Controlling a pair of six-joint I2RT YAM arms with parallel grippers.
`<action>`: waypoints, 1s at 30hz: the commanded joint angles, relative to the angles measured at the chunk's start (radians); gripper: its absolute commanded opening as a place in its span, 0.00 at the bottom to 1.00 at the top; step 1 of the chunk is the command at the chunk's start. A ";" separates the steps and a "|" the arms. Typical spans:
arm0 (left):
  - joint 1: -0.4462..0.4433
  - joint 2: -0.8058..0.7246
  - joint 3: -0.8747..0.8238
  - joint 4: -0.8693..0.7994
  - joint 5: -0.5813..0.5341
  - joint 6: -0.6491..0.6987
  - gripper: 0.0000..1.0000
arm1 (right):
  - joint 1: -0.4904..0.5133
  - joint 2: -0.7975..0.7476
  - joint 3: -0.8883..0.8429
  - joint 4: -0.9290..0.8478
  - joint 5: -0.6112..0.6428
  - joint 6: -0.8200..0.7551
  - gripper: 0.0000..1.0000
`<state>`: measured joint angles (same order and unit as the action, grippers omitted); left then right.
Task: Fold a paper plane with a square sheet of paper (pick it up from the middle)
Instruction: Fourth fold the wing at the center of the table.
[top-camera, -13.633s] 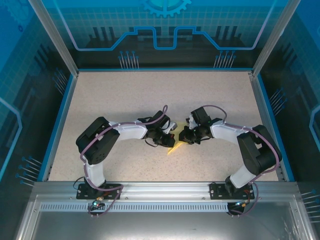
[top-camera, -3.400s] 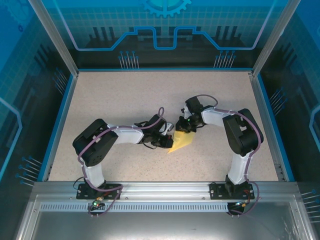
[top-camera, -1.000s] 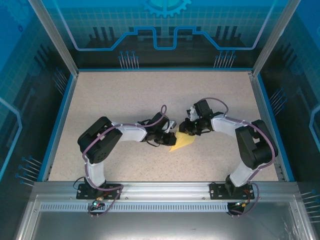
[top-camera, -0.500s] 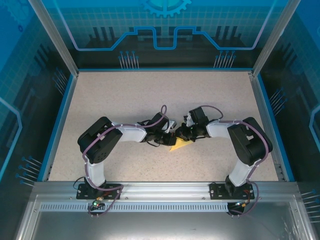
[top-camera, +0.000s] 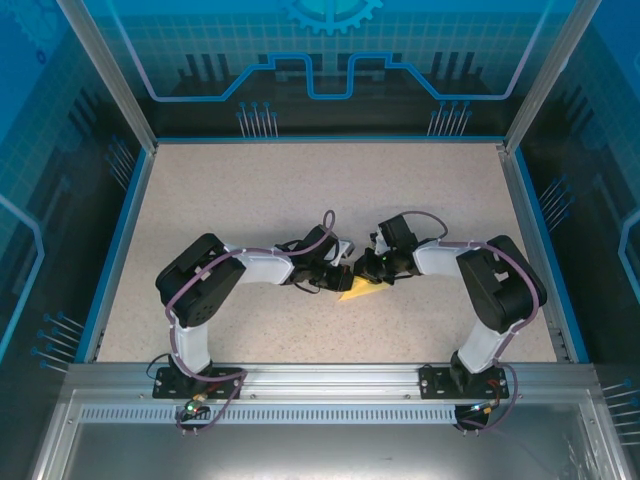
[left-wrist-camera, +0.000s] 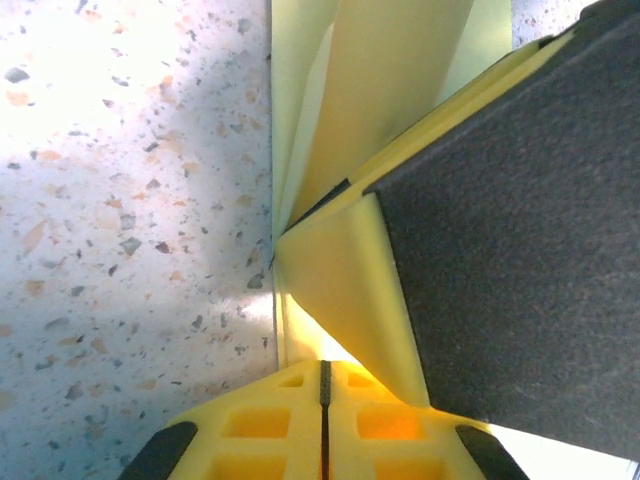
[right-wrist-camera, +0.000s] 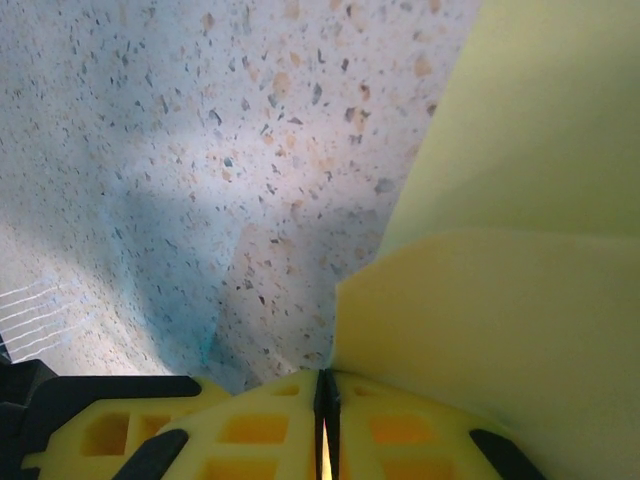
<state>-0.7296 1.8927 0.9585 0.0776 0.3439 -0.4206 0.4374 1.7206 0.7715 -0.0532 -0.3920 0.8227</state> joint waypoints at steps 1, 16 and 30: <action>-0.011 0.031 -0.020 -0.083 -0.027 0.033 0.07 | -0.037 -0.007 -0.003 -0.084 0.105 -0.034 0.13; -0.013 -0.155 0.042 -0.143 0.010 -0.032 0.15 | -0.066 0.023 -0.028 -0.100 0.067 -0.086 0.12; -0.032 -0.020 0.028 -0.052 0.041 -0.050 0.09 | -0.086 0.023 -0.047 -0.065 -0.004 -0.093 0.12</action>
<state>-0.7578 1.8519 0.9821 0.0074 0.3676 -0.4713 0.3714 1.7187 0.7567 -0.0586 -0.4362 0.7506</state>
